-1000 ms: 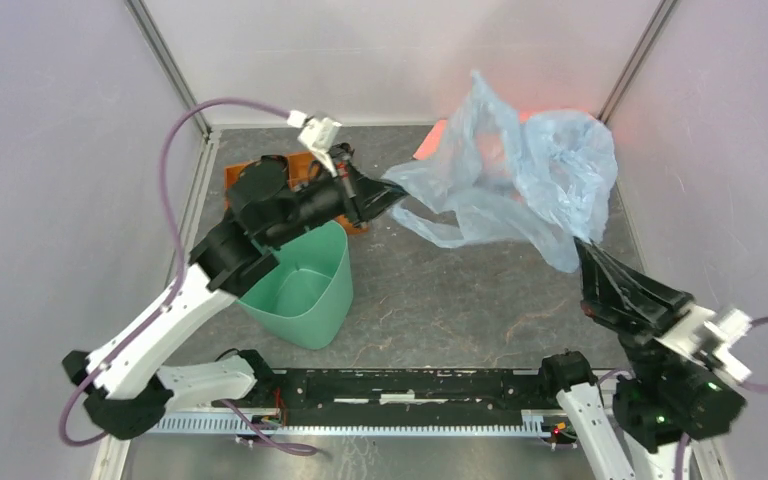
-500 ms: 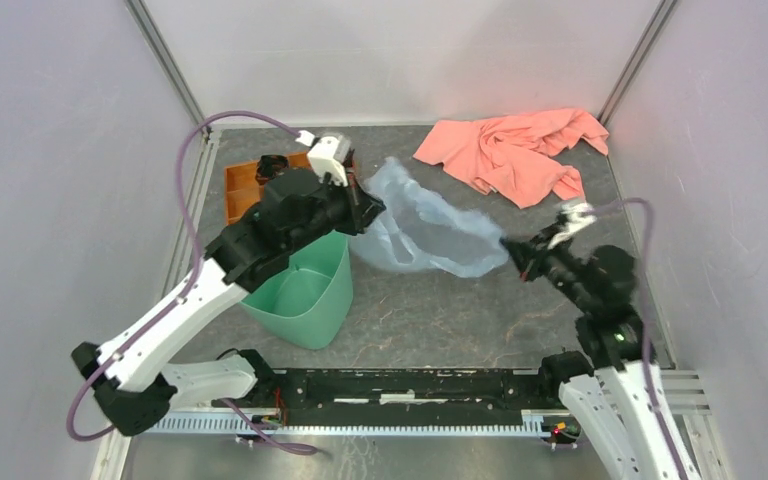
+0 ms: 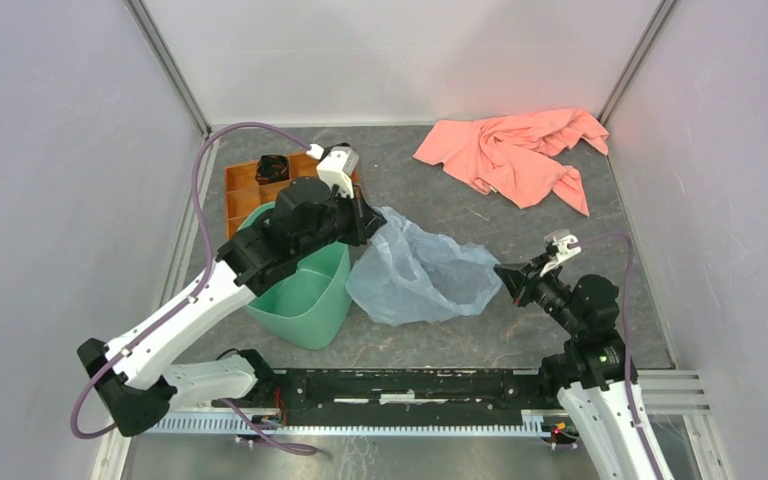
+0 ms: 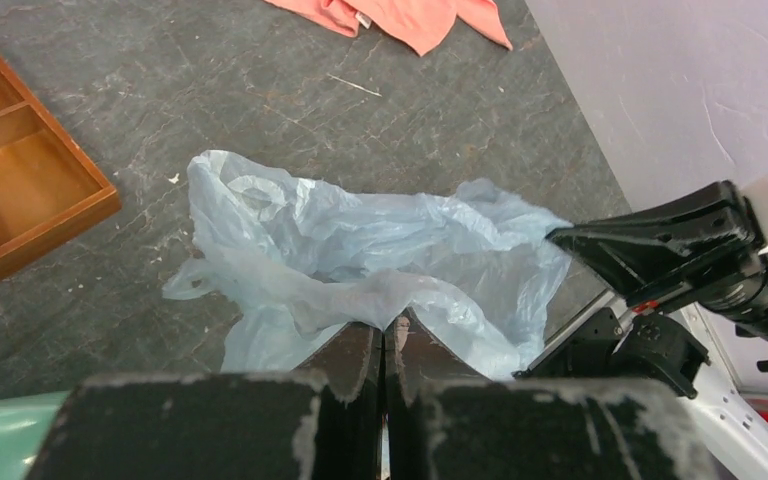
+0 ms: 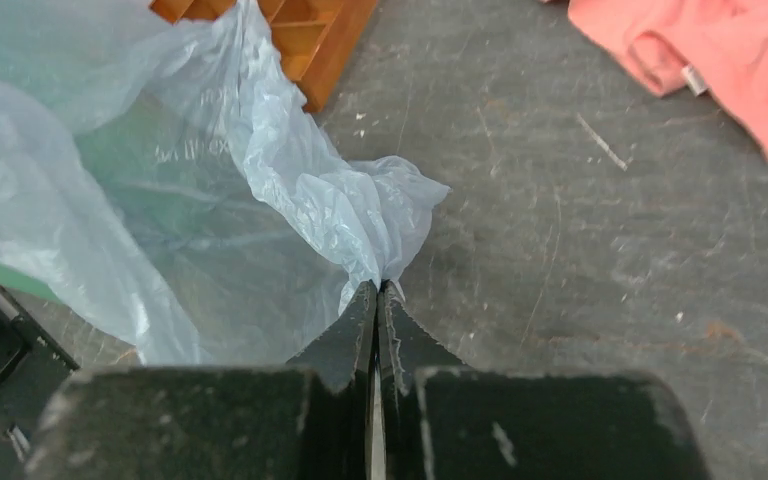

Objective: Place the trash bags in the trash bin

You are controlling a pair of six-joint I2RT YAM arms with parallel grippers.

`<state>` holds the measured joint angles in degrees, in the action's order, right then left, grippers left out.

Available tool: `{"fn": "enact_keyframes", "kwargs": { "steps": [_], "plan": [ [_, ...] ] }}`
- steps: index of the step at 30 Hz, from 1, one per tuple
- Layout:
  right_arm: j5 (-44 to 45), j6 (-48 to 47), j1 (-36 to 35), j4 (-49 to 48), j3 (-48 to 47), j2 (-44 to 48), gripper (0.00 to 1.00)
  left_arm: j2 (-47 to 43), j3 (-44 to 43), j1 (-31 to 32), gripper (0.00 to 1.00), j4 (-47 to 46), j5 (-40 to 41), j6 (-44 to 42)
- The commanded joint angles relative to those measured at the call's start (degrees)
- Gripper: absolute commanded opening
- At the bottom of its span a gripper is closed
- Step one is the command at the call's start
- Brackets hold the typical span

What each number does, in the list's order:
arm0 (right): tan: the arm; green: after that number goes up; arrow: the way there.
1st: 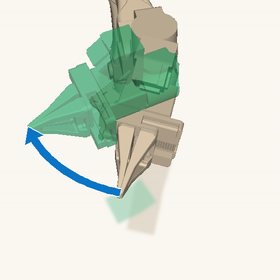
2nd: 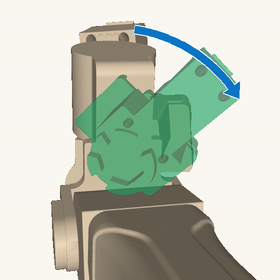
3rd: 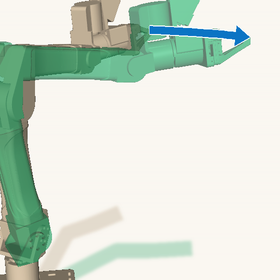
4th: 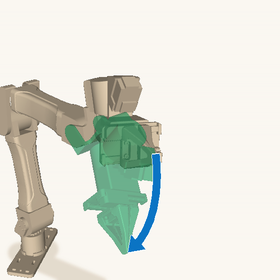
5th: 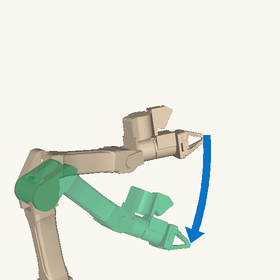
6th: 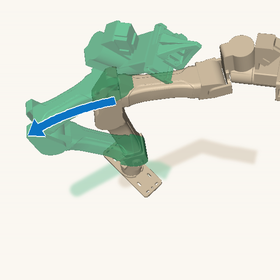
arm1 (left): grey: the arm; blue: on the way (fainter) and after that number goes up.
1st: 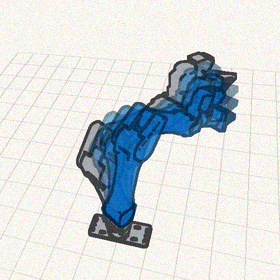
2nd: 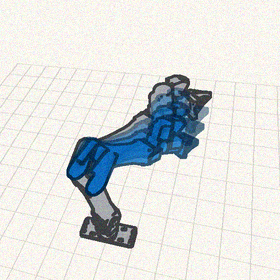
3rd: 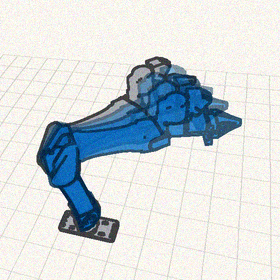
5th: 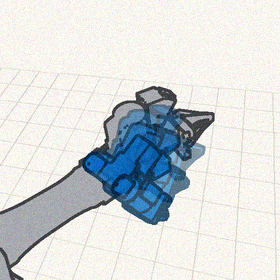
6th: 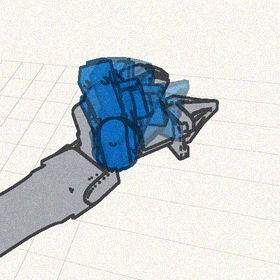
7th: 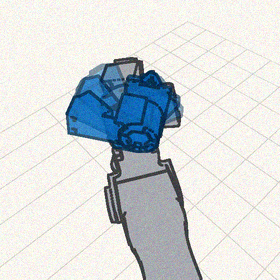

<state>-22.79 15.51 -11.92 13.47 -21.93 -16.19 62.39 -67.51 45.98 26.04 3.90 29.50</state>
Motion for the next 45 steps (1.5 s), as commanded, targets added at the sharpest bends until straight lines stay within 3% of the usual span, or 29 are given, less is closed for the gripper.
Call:
{"fn": "enact_keyframes", "kwargs": {
  "steps": [1, 5, 9, 12, 15, 19, 22, 25, 29, 32, 35, 39, 42, 45],
  "plan": [
    [-1.9, 1.4, 0.0, -2.7, -0.1, 2.3, 0.05, 3.1, -4.8, -0.1, 0.02, -1.4, -1.8, -4.3],
    [6.9, -5.7, 0.0, 2.4, -13.3, -3.0, 0.06, 7.6, -11.0, -0.1, 0.02, -2.2, -6.7, -4.4],
    [9.1, -8.6, 0.0, 2.2, -22.0, -6.3, 0.15, 9.0, -14.3, 0.0, 0.02, -3.3, -8.7, -3.8],
    [5.2, -6.1, 0.0, 0.2, -18.5, -5.9, 0.17, 7.9, -11.7, 0.0, 0.02, -3.6, -7.1, -4.2],
    [-4.2, 1.1, 0.0, -5.2, -5.9, -2.8, 0.17, 6.7, -6.8, 0.0, 0.02, -2.6, -4.1, -5.0],
    [-23.1, 13.8, -0.1, -20.7, 13.4, 3.0, 0.4, 7.9, -3.1, 0.0, 0.02, 3.0, 0.2, -6.7],
    [-23.9, 14.2, -0.1, -17.1, 17.7, 9.3, 0.59, 8.7, -1.9, 0.0, 0.02, 5.7, 1.6, -8.2],
    [-18.9, 10.4, 0.0, -9.2, 14.6, 11.2, 0.76, 8.6, -1.9, 0.0, 0.02, 5.9, 0.4, -9.2],
    [-2.3, 4.6, 0.0, -0.1, 5.0, 3.3, 0.8, 8.0, -2.3, 0.0, 0.02, 3.6, -3.4, -11.5],
    [4.3, 4.8, 0.0, -1.1, -0.5, -4.0, 0.8, 7.6, -2.7, 0.0, 0.02, 3.6, -5.4, -11.8],
    [2.8, 3.7, 0.0, -5.9, -6.6, -12.7, 0.82, 6.6, -0.7, 0.1, 0.02, 3.0, -6.5, -12.2],
    [-1.7, 4.4, -0.1, -16.8, -8.9, -25.3, 0.98, 6.2, 0.5, 0.1, 0.02, 2.6, -6.4, -11.3],
    [-13.1, 4.8, -0.9, -23.3, -12.3, -38.8, 0.95, 6.5, 0.2, 0.1, 0.02, 2.1, -8.0, -11.8],
    [-7.9, 0.7, -4.9, -22.9, -16.4, -46.9, 0.93, 7.1, -2.0, 0.1, 0.02, 3.1, -7.6, -12.7]
  ]
}}
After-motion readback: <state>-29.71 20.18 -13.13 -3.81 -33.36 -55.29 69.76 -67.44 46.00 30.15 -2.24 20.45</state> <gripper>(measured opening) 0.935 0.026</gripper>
